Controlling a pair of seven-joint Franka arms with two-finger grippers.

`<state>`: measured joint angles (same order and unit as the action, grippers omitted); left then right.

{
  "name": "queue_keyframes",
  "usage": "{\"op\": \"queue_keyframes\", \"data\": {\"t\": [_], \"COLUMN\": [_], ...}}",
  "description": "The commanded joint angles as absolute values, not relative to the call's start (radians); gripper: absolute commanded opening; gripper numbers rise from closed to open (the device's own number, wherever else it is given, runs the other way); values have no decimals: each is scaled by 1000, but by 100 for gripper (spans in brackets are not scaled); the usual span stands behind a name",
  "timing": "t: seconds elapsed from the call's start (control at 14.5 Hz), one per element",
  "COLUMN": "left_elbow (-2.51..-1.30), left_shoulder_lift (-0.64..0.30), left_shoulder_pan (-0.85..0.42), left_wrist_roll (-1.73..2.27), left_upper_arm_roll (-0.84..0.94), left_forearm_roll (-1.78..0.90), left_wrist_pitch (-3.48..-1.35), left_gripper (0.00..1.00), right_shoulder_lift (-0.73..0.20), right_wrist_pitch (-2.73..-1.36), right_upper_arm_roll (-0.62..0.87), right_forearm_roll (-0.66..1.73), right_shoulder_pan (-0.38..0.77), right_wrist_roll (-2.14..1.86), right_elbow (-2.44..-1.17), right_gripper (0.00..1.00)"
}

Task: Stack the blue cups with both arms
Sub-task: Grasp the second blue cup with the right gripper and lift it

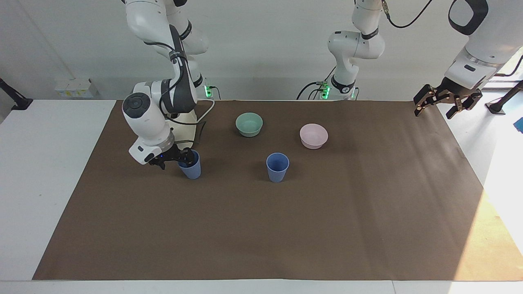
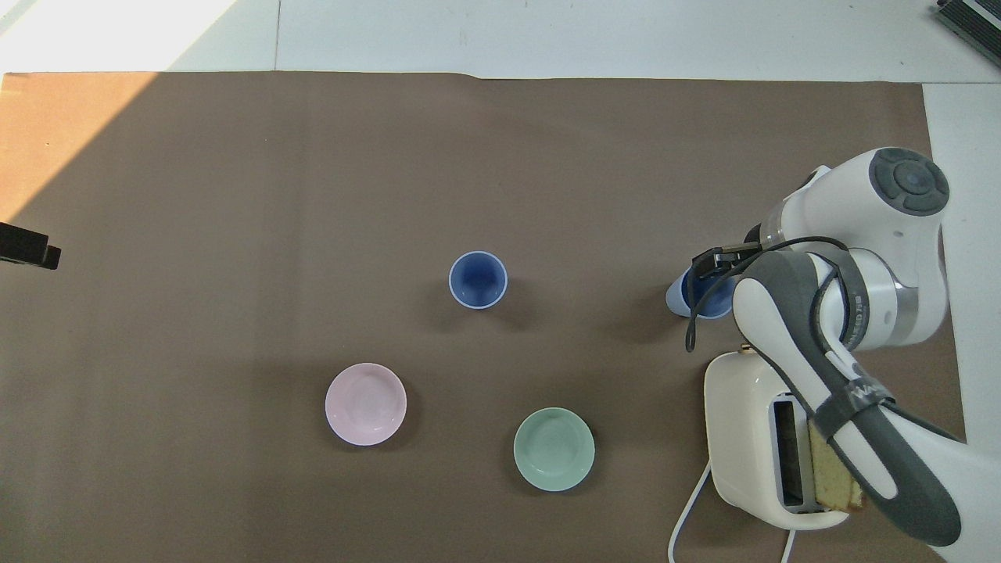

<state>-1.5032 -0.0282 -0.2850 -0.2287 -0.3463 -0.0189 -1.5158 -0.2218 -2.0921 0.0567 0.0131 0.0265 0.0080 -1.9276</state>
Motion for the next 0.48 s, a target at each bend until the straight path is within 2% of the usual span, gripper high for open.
{"op": "queue_keyframes", "data": {"t": [0.0,0.41], "left_elbow": [-1454,-1471], "left_shoulder_lift": [-37,5], "left_shoulder_pan": [-236,-206], "left_wrist_roll": [-281,-315], "left_upper_arm_roll": [-336,-330], "left_forearm_roll": [-2,-15], "left_wrist_pitch": [-1459,-1500], "left_gripper": [100,100], "right_shoulder_lift": [-202,-206], "right_wrist_pitch": [-2106,-2108], "right_upper_arm_roll": [61,61], "right_forearm_roll": [23,23], "right_shoulder_pan": [37,38], "right_wrist_roll": [-6,-14], "right_elbow": [-1951,-1945], "right_gripper": [0,0]}}
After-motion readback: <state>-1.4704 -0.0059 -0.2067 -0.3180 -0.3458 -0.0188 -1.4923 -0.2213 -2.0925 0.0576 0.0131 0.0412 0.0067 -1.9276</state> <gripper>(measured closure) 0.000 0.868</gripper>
